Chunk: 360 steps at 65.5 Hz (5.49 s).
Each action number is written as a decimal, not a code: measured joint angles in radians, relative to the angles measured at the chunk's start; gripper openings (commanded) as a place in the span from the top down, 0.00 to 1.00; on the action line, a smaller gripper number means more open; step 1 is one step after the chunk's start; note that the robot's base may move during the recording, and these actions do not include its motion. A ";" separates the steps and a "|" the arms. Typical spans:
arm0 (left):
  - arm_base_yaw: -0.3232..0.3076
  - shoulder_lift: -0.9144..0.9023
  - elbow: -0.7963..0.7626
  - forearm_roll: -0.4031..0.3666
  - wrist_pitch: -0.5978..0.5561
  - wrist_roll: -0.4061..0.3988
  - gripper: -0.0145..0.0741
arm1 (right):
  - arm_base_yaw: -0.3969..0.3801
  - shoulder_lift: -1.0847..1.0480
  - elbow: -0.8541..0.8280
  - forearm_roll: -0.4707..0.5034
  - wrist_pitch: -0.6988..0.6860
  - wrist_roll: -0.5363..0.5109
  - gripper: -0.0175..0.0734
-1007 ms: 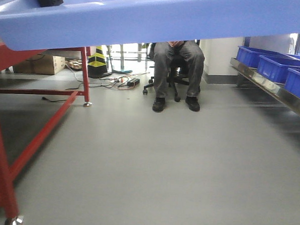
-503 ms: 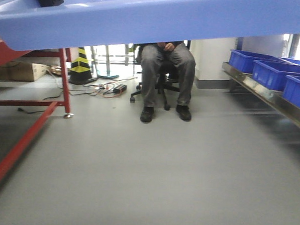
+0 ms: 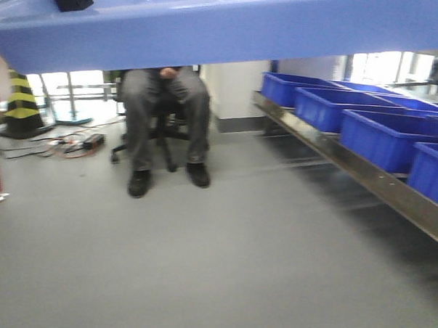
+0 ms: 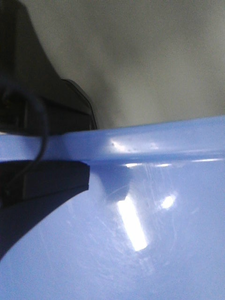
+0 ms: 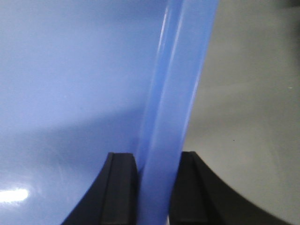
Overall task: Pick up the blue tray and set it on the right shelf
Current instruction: 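Hold the tray raised with both grippers while driving to the shelf, then raise the held tray with both grippers above the shelf's upper level, then push the tray forward onto the upper shelf rollers and open both grippers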
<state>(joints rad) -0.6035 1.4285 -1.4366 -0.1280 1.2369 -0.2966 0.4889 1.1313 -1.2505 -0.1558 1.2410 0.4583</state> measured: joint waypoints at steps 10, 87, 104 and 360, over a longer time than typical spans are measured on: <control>0.000 0.000 0.000 -0.002 0.000 0.000 0.89 | 0.000 0.000 0.000 0.000 0.000 0.000 0.75; 0.000 0.000 0.000 -0.002 0.000 0.000 0.89 | 0.000 0.000 0.000 0.000 0.000 0.000 0.75; 0.000 0.000 0.000 -0.004 0.000 0.000 0.89 | 0.000 0.000 0.000 -0.002 0.000 0.000 0.75; 0.267 0.372 -0.425 0.055 0.018 0.113 0.89 | -0.081 0.604 -0.553 0.002 -0.064 -0.074 0.75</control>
<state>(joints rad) -0.3368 1.8007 -1.8615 -0.0728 1.2545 -0.1832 0.4081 1.7348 -1.8040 -0.1536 1.1773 0.3846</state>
